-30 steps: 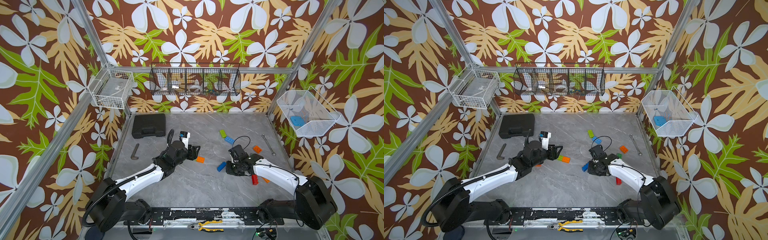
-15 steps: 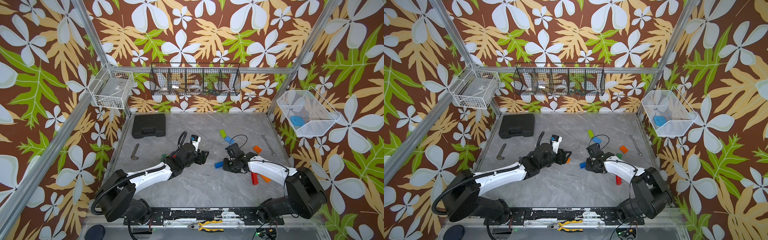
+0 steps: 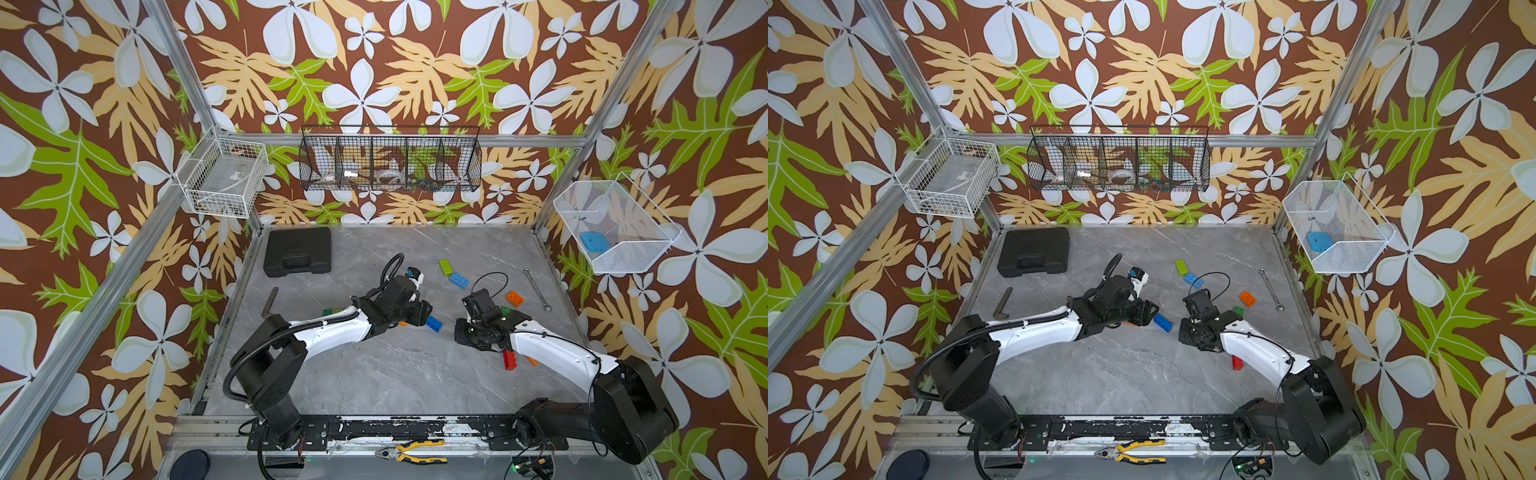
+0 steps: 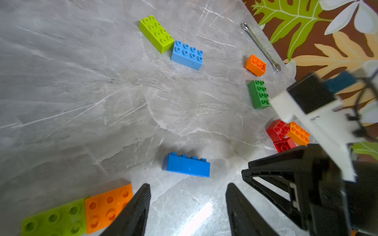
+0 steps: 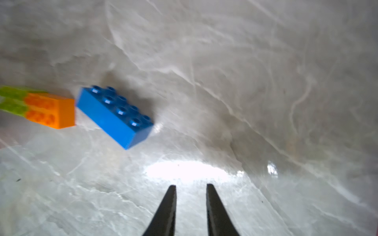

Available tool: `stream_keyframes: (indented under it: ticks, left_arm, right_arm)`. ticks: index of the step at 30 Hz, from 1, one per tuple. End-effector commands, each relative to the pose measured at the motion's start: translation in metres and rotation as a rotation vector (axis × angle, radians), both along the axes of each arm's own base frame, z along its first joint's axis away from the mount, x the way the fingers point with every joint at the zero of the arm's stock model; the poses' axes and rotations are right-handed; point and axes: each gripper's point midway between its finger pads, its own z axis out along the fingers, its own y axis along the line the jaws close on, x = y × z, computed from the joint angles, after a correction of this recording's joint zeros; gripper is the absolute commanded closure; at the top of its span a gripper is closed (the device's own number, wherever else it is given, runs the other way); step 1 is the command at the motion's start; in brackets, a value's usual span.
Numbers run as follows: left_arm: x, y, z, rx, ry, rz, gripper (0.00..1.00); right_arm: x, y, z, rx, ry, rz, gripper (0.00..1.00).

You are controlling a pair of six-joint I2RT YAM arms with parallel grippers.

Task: Assemble a rectangle with lego
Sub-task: Pick up the lego brick from the center of the board.

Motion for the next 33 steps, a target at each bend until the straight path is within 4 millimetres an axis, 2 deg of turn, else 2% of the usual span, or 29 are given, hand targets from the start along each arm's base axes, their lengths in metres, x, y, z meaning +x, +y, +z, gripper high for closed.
stream_keyframes:
  ticks: [1, 3, 5, 7, 11, 15, 19, 22, 27, 30, 33]
  left_arm:
    - [-0.014, 0.019, -0.013, 0.035, 0.096, 0.059, 0.38]
    - [-0.010, 0.035, -0.001, 0.005, 0.055, 0.132, 0.35]
    - [-0.004, 0.052, 0.011, -0.039, 0.035, 0.192, 0.33]
    - [0.000, 0.067, 0.025, -0.109, 0.032, 0.238, 0.31]
    - [0.004, 0.086, 0.045, -0.149, -0.001, 0.270, 0.28]
    - [0.006, 0.100, 0.058, -0.151, -0.039, 0.289, 0.29]
    - [0.013, 0.119, 0.063, -0.257, 0.003, 0.339, 0.41]
    - [0.019, 0.132, 0.067, -0.345, 0.046, 0.359, 0.49]
    - [0.017, 0.130, 0.070, -0.333, 0.099, 0.326, 0.48]
    - [0.005, 0.118, 0.063, -0.349, 0.185, 0.257, 0.45]
    - [-0.013, 0.097, 0.056, -0.430, 0.305, 0.149, 0.37]
  right_arm:
    - [0.011, 0.017, 0.015, 0.006, -0.067, 0.150, 0.55]
    - [0.020, 0.023, 0.016, -0.051, -0.092, 0.239, 0.43]
    - [0.025, 0.030, 0.009, -0.106, -0.086, 0.316, 0.37]
    - [0.030, 0.037, 0.000, -0.158, -0.069, 0.378, 0.35]
    - [0.040, 0.052, -0.012, -0.227, -0.075, 0.454, 0.34]
    - [0.041, 0.063, -0.028, -0.267, -0.053, 0.509, 0.45]
    - [0.034, 0.064, -0.035, -0.348, -0.058, 0.561, 0.62]
    - [0.029, 0.064, -0.029, -0.444, -0.116, 0.606, 0.76]
    - [0.027, 0.060, -0.010, -0.498, -0.225, 0.604, 0.84]
    - [0.026, 0.063, 0.008, -0.494, -0.311, 0.619, 0.85]
    - [0.018, 0.074, 0.030, -0.497, -0.410, 0.683, 0.85]
